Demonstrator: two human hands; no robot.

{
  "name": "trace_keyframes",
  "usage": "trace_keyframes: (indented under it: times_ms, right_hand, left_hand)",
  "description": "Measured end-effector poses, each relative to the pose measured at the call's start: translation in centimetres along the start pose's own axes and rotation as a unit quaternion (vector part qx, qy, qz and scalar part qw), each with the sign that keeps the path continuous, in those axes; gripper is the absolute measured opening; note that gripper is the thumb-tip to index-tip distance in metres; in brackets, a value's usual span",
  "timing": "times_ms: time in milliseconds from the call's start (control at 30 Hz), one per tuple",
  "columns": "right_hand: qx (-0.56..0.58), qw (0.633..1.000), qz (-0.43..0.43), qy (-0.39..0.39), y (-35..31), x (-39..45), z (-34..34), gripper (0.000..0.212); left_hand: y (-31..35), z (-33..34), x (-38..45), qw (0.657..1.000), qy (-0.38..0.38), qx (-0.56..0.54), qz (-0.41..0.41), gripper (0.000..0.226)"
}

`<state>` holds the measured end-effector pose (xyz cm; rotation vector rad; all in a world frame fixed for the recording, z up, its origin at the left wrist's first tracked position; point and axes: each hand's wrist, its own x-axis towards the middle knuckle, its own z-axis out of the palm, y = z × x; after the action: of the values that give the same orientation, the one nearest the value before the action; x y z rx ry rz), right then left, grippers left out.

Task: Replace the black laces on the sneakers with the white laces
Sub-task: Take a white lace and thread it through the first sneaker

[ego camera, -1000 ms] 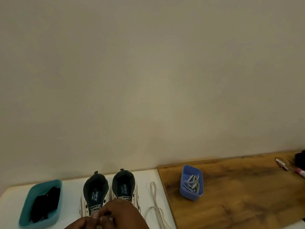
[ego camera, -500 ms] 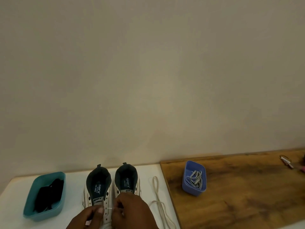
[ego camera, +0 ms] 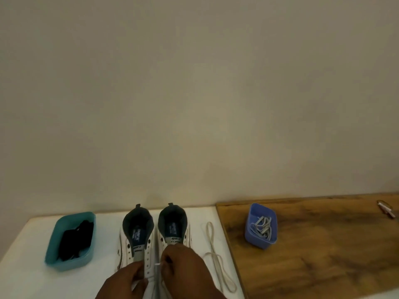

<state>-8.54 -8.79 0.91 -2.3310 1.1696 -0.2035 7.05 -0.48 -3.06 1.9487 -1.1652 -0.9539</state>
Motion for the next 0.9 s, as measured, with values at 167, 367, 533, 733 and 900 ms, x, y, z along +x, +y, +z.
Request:
trace_keyframes:
  times_ms: [167, 367, 533, 733, 900]
  right_hand:
    - [-0.010, 0.998, -0.044, 0.044, 0.5, 0.1, 0.8, 0.016]
    - [-0.022, 0.995, -0.056, 0.086, 0.0, -0.7, 2.4, 0.022]
    - [-0.069, 0.989, -0.071, 0.109, -0.2, -1.1, 3.7, 0.023]
    - [-0.076, 0.988, -0.057, 0.124, 0.2, -1.0, 4.9, 0.023]
    - [-0.098, 0.983, -0.044, 0.149, -0.1, -0.6, 5.6, 0.021]
  left_hand:
    - [0.0, 1.0, -1.2, 0.997, 0.065, 0.041, 0.004, 0.040]
    - [-0.8, 0.8, -1.8, 0.996, 0.094, 0.011, -0.001, 0.038]
    - [-0.8, 1.1, -1.9, 0.994, 0.107, 0.014, 0.001, 0.038]
    - [-1.3, 1.3, -1.7, 0.994, 0.105, 0.012, 0.002, 0.036]
    - [-1.0, 1.2, -1.7, 0.994, 0.104, 0.024, 0.006, 0.034]
